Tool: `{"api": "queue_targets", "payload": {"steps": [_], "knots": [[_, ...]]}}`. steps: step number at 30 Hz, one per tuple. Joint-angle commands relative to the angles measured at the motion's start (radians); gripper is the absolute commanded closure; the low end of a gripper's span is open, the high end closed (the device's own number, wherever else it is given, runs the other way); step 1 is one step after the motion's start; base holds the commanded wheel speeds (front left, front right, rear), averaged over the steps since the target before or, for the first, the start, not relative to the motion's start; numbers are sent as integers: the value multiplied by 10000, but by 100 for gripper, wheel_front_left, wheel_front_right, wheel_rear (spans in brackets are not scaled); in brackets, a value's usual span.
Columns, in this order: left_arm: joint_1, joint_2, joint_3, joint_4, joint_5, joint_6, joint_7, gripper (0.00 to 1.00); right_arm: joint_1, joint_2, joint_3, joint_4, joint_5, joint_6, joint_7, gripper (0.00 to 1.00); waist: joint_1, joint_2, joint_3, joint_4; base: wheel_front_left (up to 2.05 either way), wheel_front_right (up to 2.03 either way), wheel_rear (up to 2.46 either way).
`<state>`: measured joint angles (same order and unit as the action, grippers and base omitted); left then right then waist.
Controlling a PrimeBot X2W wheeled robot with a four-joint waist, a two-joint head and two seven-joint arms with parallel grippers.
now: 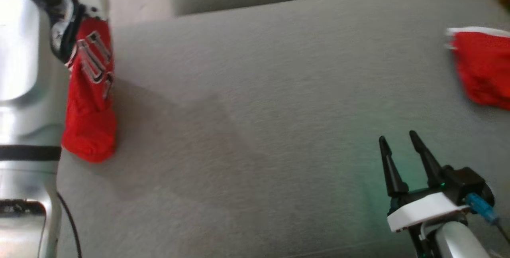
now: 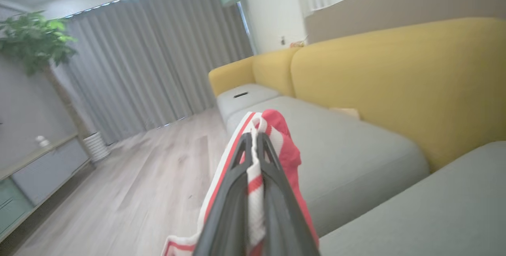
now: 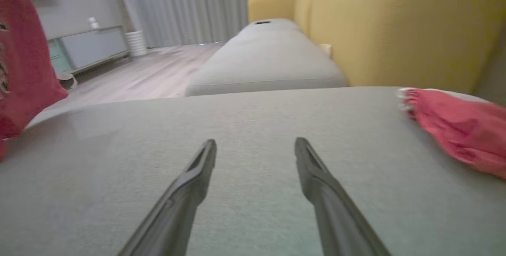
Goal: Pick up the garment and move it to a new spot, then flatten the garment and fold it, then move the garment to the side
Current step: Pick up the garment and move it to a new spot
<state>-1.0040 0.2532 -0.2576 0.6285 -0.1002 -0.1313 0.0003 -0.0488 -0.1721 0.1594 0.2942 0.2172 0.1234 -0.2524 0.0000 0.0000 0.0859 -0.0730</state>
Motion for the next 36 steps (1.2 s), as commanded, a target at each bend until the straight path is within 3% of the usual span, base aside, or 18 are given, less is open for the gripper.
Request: {"api": "queue_targets", "payload": {"steps": [1,7,14,21,28,29,30,31,36], "knots": [[-333,413,127,-570,-156,12,48,100,-168,-29,223,-251,-41,73,-93,0,0,0,-748,-1145,0,0,0],[101,187,-495,-1696,-881,8,473,100,-323,106,355,-316,27,73,-93,0,0,0,-655,-2246,0,0,0],[1164,-408,-1389,-1955,-1239,7,635,100,-594,208,482,-455,137,73,-93,0,0,0,32,-2942,0,0,0],[2802,-850,-1976,-1101,-1375,83,244,100,-777,340,598,-476,229,73,-93,0,0,0,729,-3158,0,0,0],[4552,-1578,-2271,67,-1805,342,-929,100,-801,400,616,-384,264,73,-93,0,0,0,1014,-2941,0,0,0],[4738,-1693,-2317,151,-1964,317,-1106,83,-772,393,600,-353,258,73,-93,0,0,0,947,-2837,0,0,0],[4913,-1787,-2332,238,-2164,297,-1253,29,-743,381,604,-314,253,73,-93,0,0,0,857,-2728,0,0,0],[5035,-1855,-2372,308,-2277,310,-1454,0,-697,359,579,-271,250,73,-93,0,0,0,706,-2559,0,0,0],[5691,-1994,-2461,150,-2636,697,-2394,0,-351,275,682,-56,206,73,-93,0,0,0,-317,-1707,0,0,0]]}}
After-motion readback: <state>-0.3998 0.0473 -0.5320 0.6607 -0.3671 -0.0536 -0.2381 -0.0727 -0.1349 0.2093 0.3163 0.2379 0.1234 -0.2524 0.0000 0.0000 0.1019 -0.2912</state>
